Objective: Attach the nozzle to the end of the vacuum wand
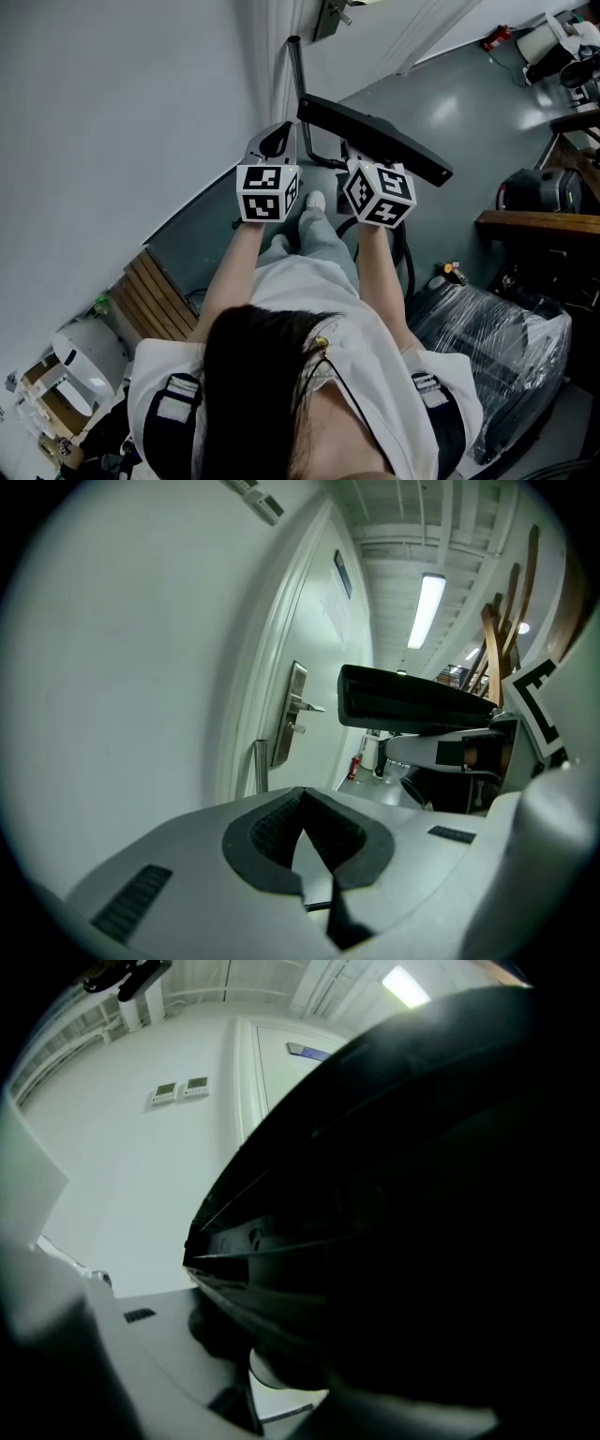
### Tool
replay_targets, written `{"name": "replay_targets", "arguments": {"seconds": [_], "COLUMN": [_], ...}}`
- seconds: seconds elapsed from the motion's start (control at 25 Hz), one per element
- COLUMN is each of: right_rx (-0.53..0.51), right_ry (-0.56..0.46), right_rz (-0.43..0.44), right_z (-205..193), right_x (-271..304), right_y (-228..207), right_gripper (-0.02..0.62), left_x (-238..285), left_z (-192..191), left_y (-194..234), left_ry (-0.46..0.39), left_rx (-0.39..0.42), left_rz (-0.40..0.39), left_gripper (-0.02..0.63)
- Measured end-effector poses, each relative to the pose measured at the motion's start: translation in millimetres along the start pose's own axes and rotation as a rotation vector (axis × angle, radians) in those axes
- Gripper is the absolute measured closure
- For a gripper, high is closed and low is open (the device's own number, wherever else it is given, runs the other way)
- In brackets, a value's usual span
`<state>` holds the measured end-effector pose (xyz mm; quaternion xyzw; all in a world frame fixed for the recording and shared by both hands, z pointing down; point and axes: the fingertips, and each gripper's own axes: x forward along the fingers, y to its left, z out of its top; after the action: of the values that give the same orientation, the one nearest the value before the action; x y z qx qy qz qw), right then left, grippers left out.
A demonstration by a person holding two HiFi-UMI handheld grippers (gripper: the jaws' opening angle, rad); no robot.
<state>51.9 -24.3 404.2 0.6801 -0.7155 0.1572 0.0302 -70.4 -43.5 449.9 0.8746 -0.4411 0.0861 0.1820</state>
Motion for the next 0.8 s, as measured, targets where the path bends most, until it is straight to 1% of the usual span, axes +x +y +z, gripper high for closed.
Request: {"name": "replay_targets", "arguments": {"seconds": [0.24, 0.48, 0.56, 0.72, 0.8], "right_rx": [0.0, 0.001, -0.005, 0.0, -0.003], "right_ry": [0.024, 0.038, 0.043, 0.058, 0.071], "right_rz": [0.032, 0.063, 0.068, 0.084, 0.098], "right_z": [3, 13, 16, 16, 13], "right_x": [26, 54, 63, 81, 88], "right_y": [-13, -24, -31, -42, -44], "right_gripper": [0.407, 0.407, 0.407, 0.407, 0.407], "left_x": [26, 50, 58, 75, 81], "left_z": [3, 2, -1, -6, -7], "left_y": [3, 17, 19, 19, 20], "left_ry": [0.02, 0.033, 0.046, 0.062, 0.06], "left_rx": [-0.004, -0.058, -0.051, 0.003, -0.008], "left_rz": [0.028, 0.076, 0.09, 0.118, 0.132], "left_gripper": [0.612, 0.612, 0.612, 0.612, 0.612]}}
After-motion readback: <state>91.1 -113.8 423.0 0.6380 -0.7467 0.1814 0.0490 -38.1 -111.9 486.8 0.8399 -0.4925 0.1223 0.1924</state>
